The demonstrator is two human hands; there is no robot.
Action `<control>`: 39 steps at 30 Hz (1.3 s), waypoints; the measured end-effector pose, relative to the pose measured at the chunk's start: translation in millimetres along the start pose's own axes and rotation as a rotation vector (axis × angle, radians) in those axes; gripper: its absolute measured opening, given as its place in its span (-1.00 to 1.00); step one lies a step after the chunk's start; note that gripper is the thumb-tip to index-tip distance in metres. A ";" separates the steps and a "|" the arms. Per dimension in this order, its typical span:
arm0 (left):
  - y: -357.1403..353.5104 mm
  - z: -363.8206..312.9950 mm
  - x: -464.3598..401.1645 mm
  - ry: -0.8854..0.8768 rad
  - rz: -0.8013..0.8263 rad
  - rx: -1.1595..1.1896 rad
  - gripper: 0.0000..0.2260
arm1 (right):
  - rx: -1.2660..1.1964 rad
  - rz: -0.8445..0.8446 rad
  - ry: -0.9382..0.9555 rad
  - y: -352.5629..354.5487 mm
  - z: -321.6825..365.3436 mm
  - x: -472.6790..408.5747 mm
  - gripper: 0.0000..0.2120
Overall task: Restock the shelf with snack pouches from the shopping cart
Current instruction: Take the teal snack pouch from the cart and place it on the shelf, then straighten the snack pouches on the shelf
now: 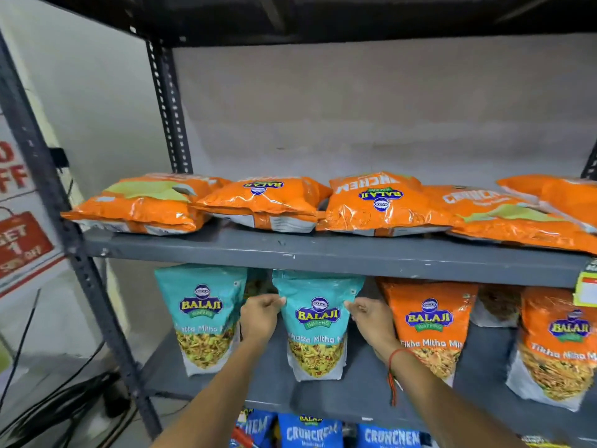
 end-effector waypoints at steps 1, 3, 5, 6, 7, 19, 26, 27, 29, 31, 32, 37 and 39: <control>-3.0 0.4 -3.2 -0.004 0.009 0.002 -0.85 | -0.003 -0.002 -0.009 -2.7 -5.2 -3.1 -0.58; -7.9 -0.7 -7.5 -0.010 0.024 0.019 -0.85 | -0.039 -0.003 -0.042 -7.1 -14.9 -7.3 -0.58; -10.8 -3.8 -9.8 -0.025 0.015 0.022 -0.86 | -0.101 -0.003 -0.078 -10.5 -22.9 -8.5 -0.58; -12.6 -4.3 -11.1 -0.044 0.014 0.023 -0.87 | -0.130 -0.006 -0.096 -11.4 -24.9 -7.8 -0.60; -14.0 -3.7 -12.1 -0.053 0.024 0.013 -0.89 | -0.160 -0.005 -0.116 -12.7 -27.5 -7.0 -0.62; -28.3 50.0 -11.2 0.058 0.400 0.006 -0.18 | -0.463 0.372 -0.318 -20.9 -52.2 37.1 -0.05; -40.7 116.7 -10.0 0.121 0.431 -0.104 -0.41 | -0.491 0.579 -0.380 -57.1 -74.2 61.1 -0.41; -40.8 119.8 -10.1 0.118 0.421 -0.099 -0.47 | -0.497 0.584 -0.374 -61.6 -74.9 59.8 -0.47; -39.9 125.4 -12.5 0.121 0.389 -0.083 -0.53 | -0.505 0.559 -0.380 -69.1 -78.5 57.9 -0.49; -38.9 131.1 -18.0 0.119 0.351 -0.091 -0.54 | -0.504 0.523 -0.387 -74.8 -83.2 57.0 -0.46; -38.3 134.2 -21.1 0.118 0.335 -0.087 -0.54 | -0.500 0.514 -0.388 -77.3 -85.1 57.3 -0.45; -36.8 144.9 -27.3 0.146 0.313 -0.039 -0.56 | -0.495 0.500 -0.371 -84.1 -88.3 59.8 -0.48; -37.5 144.7 -22.8 0.156 0.305 -0.033 -0.55 | -0.501 0.496 -0.366 -83.2 -86.0 60.0 -0.45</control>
Point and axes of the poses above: each hand's wrist, its own x-axis away from the middle knuckle, its own y-axis out of the back of the hand, z = x × y, the point moved 2 cm from there along -x, towards the middle knuckle, and after that the axes turned 11 degrees about y, right-handed, at the moved point
